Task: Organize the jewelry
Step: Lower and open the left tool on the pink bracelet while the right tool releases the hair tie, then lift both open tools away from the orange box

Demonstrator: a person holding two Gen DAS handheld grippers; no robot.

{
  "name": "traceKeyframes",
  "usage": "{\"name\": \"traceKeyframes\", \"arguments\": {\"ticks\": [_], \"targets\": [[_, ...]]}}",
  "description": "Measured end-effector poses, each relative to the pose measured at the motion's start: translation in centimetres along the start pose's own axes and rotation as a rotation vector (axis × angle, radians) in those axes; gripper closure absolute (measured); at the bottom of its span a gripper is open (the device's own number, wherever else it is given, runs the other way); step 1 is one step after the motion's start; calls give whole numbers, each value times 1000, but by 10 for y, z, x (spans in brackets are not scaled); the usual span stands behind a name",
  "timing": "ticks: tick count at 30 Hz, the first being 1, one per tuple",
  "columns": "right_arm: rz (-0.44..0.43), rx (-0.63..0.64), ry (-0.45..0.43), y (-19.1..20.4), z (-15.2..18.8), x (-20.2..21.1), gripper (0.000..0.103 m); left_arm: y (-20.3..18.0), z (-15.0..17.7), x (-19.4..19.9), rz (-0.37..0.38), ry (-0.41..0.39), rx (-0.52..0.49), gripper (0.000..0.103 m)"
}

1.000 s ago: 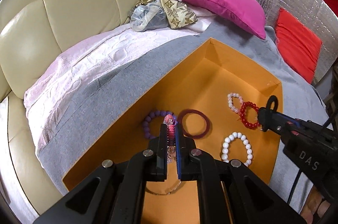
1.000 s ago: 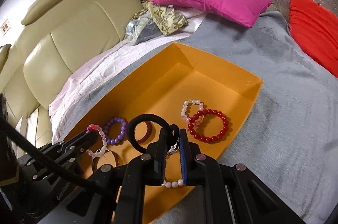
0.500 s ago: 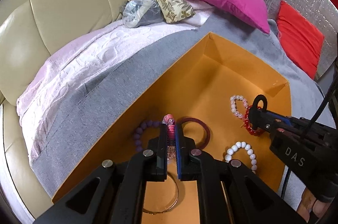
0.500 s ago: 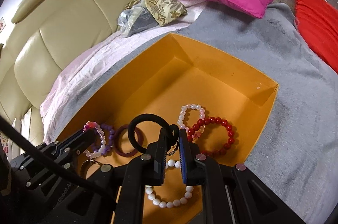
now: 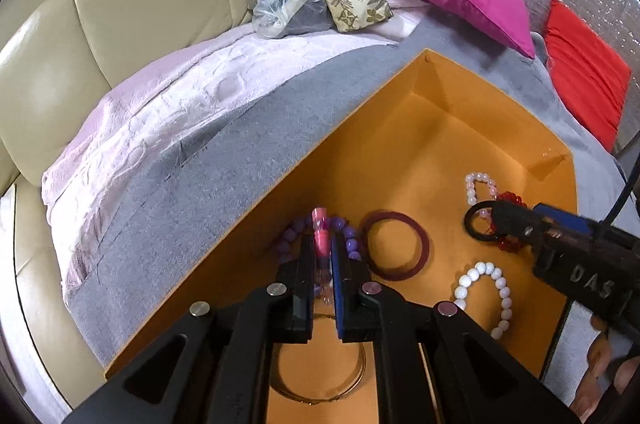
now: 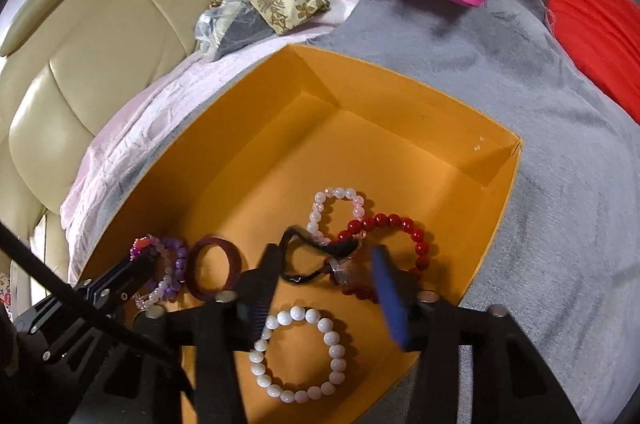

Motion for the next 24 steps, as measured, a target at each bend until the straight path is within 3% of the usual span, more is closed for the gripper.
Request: {"name": "traceKeyframes", "arguments": {"ticks": [1,3,4,5,11,13,17,24], "targets": [[0,-2,-8,0,-1,3,44,1,1,1,-3,2,-2,90],[3,-15,-23,-2,-3,8,44,5,1,5,-5,-7,12,69],[1,-25,-33,-4,-4,12,44,9,1,9,-10,-16,24,48],[0,-31,-43,-6,-4,17,43,12,3,13,-15,-28,32,41],[-16,-51,-99,-11,-1,50,35,20,9,32,-14,-45,43,38],[-26,-44,-125,-9,2,63,26,20,12,40,-15,-54,39,36],[-35,-15,-159,-5,16,91,25,25,20,64,-38,-91,24,33],[-37,50,-230,2,61,148,0,35,37,111,-80,-170,-2,27]]}}
Point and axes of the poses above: each gripper's, at about its wrist camera, not at the fingertips, and x roughly against the way its jaws point, y to its left, z to its underside, the point moved 9 cm from there along -x, roughly the way its jaws point, and after that the axes turned 4 degrees about -z, right-handed, at the moved point
